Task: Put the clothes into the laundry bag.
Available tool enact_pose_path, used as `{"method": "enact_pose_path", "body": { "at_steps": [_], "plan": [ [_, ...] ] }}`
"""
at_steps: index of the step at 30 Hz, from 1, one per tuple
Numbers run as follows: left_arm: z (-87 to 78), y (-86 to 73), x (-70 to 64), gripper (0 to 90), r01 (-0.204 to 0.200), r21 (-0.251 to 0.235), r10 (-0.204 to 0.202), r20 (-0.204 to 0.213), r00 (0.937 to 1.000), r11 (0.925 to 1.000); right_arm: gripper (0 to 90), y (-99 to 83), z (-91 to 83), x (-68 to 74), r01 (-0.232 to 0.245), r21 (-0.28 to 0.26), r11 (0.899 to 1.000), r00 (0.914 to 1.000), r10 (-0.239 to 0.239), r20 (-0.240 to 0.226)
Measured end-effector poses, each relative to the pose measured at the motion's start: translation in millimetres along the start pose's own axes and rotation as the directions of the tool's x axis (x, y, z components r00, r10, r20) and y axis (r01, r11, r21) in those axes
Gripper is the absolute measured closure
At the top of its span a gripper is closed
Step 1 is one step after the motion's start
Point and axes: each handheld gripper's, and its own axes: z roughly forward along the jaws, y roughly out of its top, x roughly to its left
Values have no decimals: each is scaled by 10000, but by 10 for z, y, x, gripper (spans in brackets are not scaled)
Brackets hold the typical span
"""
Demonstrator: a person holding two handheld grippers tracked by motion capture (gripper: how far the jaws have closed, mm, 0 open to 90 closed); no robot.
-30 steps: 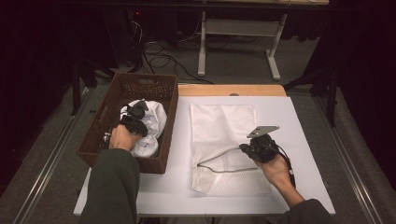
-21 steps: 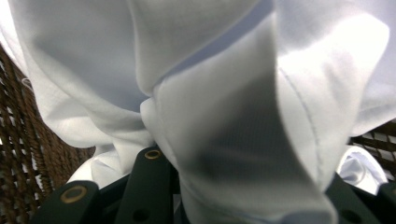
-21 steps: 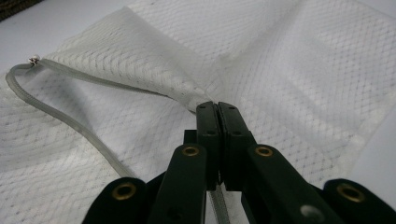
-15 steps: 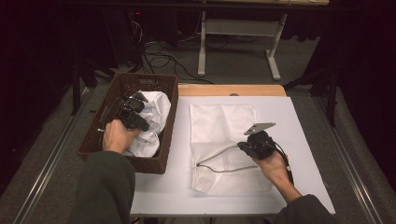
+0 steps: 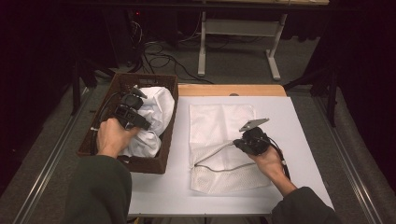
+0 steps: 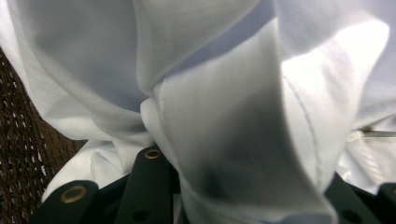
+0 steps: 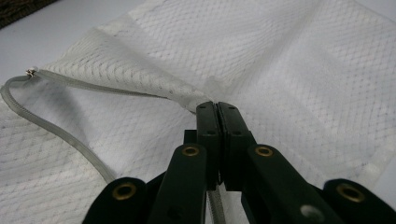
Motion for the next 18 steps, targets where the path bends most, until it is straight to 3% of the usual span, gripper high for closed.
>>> {"method": "enact_pose_path", "body": {
  "at_steps": [5, 10, 18],
  "plan": [
    [-144, 28, -102, 649, -318, -140, 322, 312, 9990, 9994, 895, 15, 28, 6, 27, 2, 10000, 10000, -27, -32],
    [-274, 45, -288, 649, -812, -381, 834, 626, 9945, 9960, 894, 15, 13, 13, -42, -10, 10000, 10000, 42, -4],
    [-385, 98, -681, 649, -1585, -618, 1668, 1680, 9716, 9854, 895, 33, -27, -17, -289, -114, 9995, 9996, 289, 44]
  ]
}}
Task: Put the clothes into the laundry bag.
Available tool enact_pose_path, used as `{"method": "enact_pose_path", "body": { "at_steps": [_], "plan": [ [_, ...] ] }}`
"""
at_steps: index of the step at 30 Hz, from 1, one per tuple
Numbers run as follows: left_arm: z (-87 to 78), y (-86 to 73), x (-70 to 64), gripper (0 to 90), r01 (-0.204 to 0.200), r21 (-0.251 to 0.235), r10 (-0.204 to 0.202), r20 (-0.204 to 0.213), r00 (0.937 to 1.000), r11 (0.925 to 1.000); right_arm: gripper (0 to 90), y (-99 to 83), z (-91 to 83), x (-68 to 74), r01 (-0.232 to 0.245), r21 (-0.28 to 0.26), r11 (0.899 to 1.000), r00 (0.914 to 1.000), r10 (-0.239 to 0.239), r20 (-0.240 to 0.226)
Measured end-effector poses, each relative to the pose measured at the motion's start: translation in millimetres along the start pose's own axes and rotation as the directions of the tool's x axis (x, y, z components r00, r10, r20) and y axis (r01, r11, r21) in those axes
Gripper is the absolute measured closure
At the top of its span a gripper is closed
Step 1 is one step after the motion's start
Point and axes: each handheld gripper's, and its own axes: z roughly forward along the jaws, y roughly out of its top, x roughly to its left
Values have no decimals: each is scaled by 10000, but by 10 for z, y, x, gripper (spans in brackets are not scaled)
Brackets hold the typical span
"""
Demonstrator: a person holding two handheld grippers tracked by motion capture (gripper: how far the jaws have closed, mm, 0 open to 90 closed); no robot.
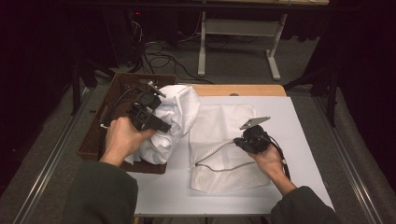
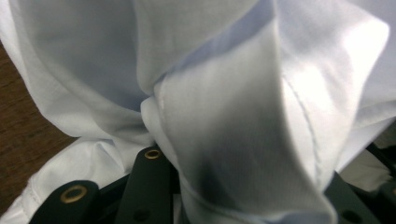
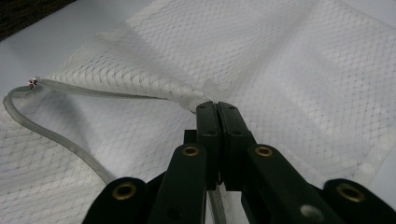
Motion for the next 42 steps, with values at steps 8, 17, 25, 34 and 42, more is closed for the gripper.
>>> {"method": "enact_pose_path", "body": {
  "at_steps": [8, 17, 25, 34, 42],
  "plan": [
    [227, 90, -424, 647, -1058, 433, 1030, 634, 9927, 9934, 895, 24, -28, 7, -11, -18, 10000, 9999, 12, 142],
    [560, 161, -783, 646, -1785, 604, 1680, 1483, 9746, 9821, 896, 10, 18, -83, -348, 19, 9994, 9991, 348, 235],
    [882, 101, -966, 646, -2036, 1017, 1812, 1947, 9640, 9738, 897, -17, -4, -136, -520, -51, 9986, 9984, 521, 223],
    [1064, -36, -1087, 645, -2208, 1164, 1920, 2176, 9570, 9684, 897, -18, 5, -156, -577, -57, 9983, 9980, 578, 269],
    [1386, -102, -1159, 645, -2265, 1625, 1814, 2529, 9503, 9604, 898, -34, -16, -206, -749, -131, 9971, 9968, 753, 270]
  ]
}}
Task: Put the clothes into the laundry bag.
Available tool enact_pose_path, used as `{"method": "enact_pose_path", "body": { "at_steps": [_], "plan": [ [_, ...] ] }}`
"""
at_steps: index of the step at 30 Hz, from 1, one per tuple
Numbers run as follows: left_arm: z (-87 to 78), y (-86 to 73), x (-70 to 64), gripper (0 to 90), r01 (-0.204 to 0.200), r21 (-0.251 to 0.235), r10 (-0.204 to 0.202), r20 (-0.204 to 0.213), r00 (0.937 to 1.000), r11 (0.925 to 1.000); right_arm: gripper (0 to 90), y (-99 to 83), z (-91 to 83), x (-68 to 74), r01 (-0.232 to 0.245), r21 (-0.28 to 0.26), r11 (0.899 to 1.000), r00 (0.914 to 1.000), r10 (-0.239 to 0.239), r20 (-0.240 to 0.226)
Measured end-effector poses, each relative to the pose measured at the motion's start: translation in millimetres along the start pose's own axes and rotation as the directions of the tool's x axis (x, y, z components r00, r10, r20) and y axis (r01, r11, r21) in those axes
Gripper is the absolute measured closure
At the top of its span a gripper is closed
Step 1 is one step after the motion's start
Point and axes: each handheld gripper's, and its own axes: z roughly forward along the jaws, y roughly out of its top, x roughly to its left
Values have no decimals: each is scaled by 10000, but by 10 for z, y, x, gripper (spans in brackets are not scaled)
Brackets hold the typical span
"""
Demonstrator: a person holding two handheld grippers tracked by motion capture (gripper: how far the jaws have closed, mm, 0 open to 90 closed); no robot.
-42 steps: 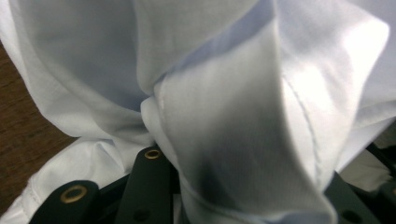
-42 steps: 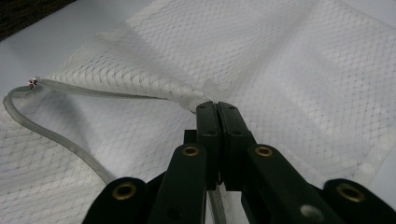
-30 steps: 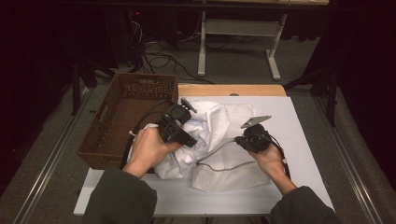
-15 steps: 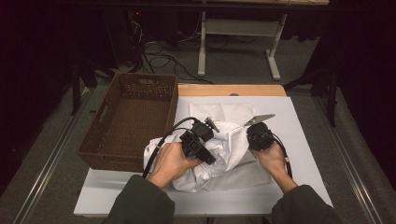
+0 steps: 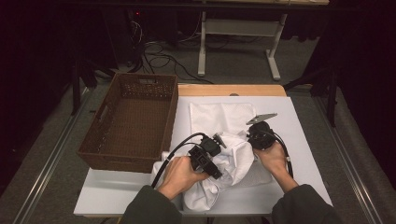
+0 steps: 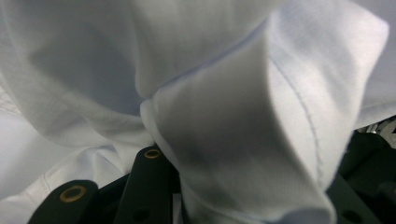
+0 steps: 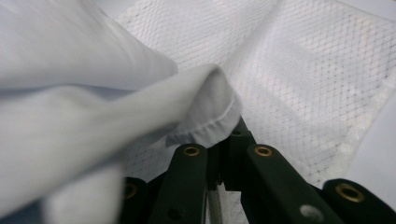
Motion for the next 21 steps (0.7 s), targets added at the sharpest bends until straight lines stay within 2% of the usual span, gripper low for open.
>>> {"method": "enact_pose_path", "body": {
  "at_steps": [3, 6, 9, 11, 13, 17, 19, 20, 21],
  "plan": [
    [126, 17, 43, 645, 91, 140, -85, -440, 9990, 9999, 898, -10, -8, -16, -97, 15, 10000, 10000, 97, 11],
    [233, 48, 102, 645, 319, 290, -286, -1059, 9940, 9991, 899, -15, -30, -26, -164, -87, 9998, 9999, 164, -44],
    [315, 85, 181, 645, 490, 446, -404, -1770, 9834, 9978, 900, -9, -55, -26, -150, -261, 9995, 9999, 148, -60],
    [358, 107, 243, 645, 549, 528, -431, -2042, 9780, 9971, 900, -10, -63, -19, -111, -288, 9995, 9999, 109, -60],
    [391, 128, 299, 645, 630, 511, -490, -2390, 9698, 9967, 900, -9, -69, -14, -89, -274, 9996, 10000, 87, -47],
    [390, 160, 409, 636, 732, 387, -603, -2678, 9616, 9966, 900, 3, -53, 2, -26, -261, 9997, 10000, 25, -54],
    [380, 157, 409, 602, 673, 327, -566, -2575, 9646, 9972, 900, 8, -40, 6, 66, -225, 9997, 10000, -67, -49],
    [369, 149, 396, 507, 600, 255, -517, -2510, 9666, 9979, 900, 9, -34, 7, -17, -157, 9999, 10000, 16, -56],
    [349, 141, 380, 507, 489, 195, -427, -2439, 9689, 9986, 900, 9, -34, 7, -17, -157, 9999, 10000, 16, -56]
  ]
}}
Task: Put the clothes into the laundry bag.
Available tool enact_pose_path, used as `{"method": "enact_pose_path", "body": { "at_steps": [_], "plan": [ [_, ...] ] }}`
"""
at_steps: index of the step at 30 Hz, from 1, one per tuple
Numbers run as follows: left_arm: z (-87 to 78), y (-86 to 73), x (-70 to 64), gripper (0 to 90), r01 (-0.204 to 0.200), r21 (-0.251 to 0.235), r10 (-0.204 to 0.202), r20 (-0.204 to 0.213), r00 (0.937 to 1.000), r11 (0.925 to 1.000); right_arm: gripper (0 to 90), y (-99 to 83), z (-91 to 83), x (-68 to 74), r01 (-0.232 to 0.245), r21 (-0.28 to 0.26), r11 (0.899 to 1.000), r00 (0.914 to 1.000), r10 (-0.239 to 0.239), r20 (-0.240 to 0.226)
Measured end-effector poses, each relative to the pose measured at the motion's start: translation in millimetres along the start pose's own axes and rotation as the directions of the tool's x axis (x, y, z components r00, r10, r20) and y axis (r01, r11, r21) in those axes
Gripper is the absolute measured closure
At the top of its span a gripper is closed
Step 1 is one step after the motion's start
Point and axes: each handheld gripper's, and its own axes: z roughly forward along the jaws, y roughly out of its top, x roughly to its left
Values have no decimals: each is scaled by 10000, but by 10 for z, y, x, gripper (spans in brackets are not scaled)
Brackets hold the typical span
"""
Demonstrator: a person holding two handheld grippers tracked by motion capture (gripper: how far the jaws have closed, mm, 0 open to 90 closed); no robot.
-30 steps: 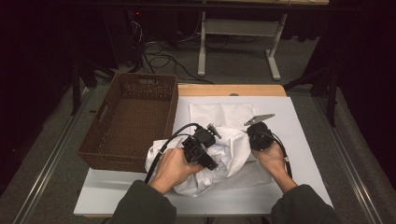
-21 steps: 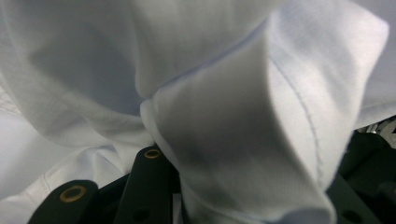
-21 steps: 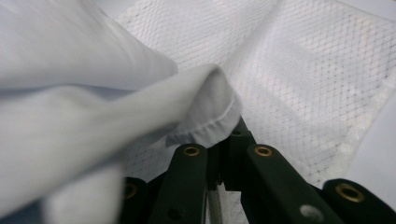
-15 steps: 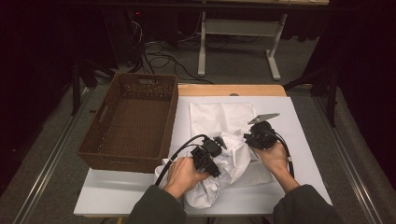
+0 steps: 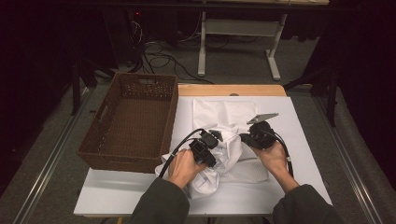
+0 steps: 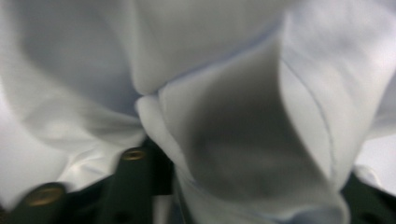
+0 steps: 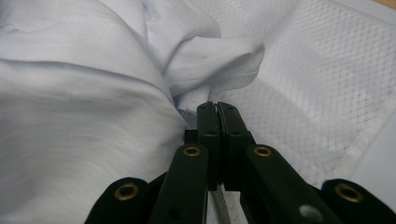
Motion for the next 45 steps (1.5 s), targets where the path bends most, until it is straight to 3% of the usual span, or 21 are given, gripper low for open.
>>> {"method": "enact_pose_path", "body": {
  "at_steps": [4, 6, 10, 12, 13, 14, 18, 23, 27, 28, 29, 30, 32, 35, 41, 45],
  "plan": [
    [-146, -44, -48, 365, -204, -567, 224, 350, 9991, 9982, 900, -5, 9, -30, -74, 46, 10000, 10000, 74, -9],
    [-214, -62, -59, 340, -322, -733, 354, 431, 9984, 9968, 900, -3, 8, -27, -86, 56, 9999, 10000, 85, 24],
    [-337, -95, -99, 329, -494, -1254, 523, 201, 9984, 9909, 900, -1, 5, -19, -27, 18, 10000, 10000, 27, 37],
    [-385, -108, -105, 368, -516, -1530, 547, 158, 9984, 9869, 900, -2, 1, -18, -33, 25, 10000, 10000, 33, 48],
    [-402, -119, -114, 465, -554, -1734, 577, 83, 9983, 9833, 900, 0, -5, -14, 7, 22, 10000, 10000, -7, 53],
    [-415, -127, -121, 465, -634, -1857, 640, -29, 9979, 9806, 900, 0, -5, -14, 7, 22, 10000, 10000, -7, 53],
    [-364, -115, -146, 713, -911, -1732, 924, -6, 9957, 9807, 900, 11, -16, 0, -20, 33, 10000, 10000, 20, 78],
    [-119, -3, -123, 793, -823, -1139, 853, 218, 9961, 9901, 900, 37, -35, 20, 80, 31, 10000, 9999, -81, 97],
    [5, 60, -75, 799, -528, -1085, 577, 426, 9974, 9927, 900, 38, -49, 40, 131, -54, 9999, 9999, -131, 27],
    [-7, 54, -71, 784, -486, -1203, 544, 450, 9975, 9915, 900, 35, -48, 40, 161, -45, 9999, 9999, -161, 30],
    [-33, 42, -67, 675, -488, -1303, 554, 478, 9973, 9903, 900, 28, -46, 34, 127, -3, 9999, 9999, -127, 3],
    [-71, 24, -66, 675, -470, -1431, 542, 467, 9974, 9886, 900, 28, -46, 34, 127, -3, 9999, 9999, -127, 3],
    [-173, -6, -65, 519, -434, -1530, 502, 405, 9979, 9873, 900, 26, -47, 32, 143, 3, 9999, 9999, -143, 16],
    [-370, -52, -55, 390, -450, -1853, 483, 137, 9987, 9817, 900, 34, -46, 43, 206, -16, 9998, 9998, -205, 27],
    [-695, -50, 7, 305, -300, -2567, 251, -221, 9994, 9660, 900, 32, -46, 39, 159, 8, 9999, 9999, -159, 15],
    [-651, 71, 43, 284, -274, -2450, 197, -340, 9992, 9691, 900, 33, -41, 45, 221, 13, 9998, 9998, -221, 31]
  ]
}}
